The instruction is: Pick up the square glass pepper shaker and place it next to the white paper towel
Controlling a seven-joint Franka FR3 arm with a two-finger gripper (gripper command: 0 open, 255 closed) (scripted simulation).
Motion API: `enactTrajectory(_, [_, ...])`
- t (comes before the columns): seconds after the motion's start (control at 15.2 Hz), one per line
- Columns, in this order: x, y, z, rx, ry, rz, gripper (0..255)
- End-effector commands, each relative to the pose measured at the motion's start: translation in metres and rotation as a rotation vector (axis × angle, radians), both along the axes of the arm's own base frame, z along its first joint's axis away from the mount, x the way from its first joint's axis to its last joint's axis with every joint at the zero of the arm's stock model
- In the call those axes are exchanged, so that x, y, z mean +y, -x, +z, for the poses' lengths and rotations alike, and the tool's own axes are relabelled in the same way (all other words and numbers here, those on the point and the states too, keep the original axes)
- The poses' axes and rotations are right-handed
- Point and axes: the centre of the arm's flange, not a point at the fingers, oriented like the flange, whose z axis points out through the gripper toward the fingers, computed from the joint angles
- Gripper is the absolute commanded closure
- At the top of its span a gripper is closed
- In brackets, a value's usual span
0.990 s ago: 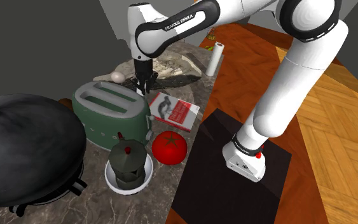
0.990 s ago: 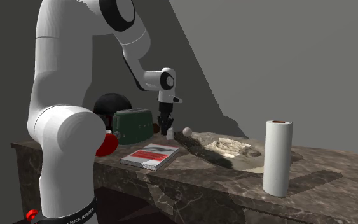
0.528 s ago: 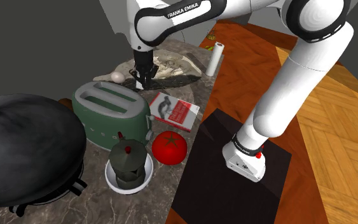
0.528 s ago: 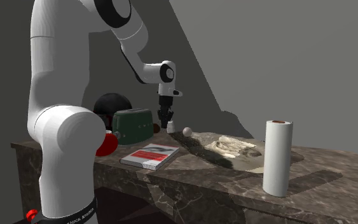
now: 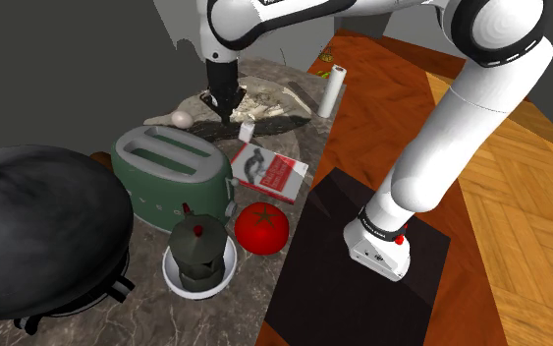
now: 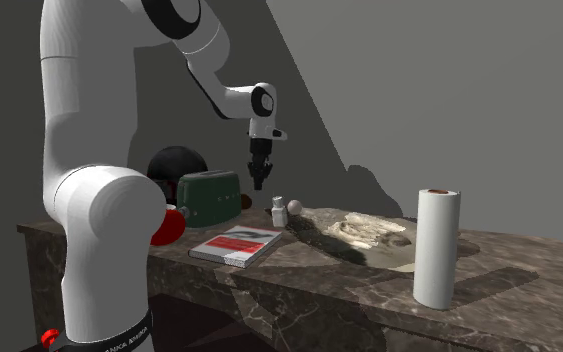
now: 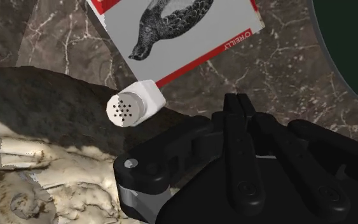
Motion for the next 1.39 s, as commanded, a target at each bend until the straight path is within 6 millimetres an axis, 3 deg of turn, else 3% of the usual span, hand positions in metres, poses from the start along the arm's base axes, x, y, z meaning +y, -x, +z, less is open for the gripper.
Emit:
enactTrajectory(0.0, [0.000, 0.000, 0.000, 0.000, 0.000, 0.000, 255])
enactTrajectory(0.07, [0.000, 0.000, 0.000, 0.000, 0.000, 0.000, 0])
enactTrajectory(0.59, [-0.085, -0.005, -0.031, -0.094, 0.052, 0.157, 0])
enactTrajectory(1.06, [-0.087, -0.004, -0.068, -0.094, 0.052, 0.157, 0])
enactTrajectory(1.32, [-0.087, -0.004, -0.071, -0.094, 0.052, 0.157, 0])
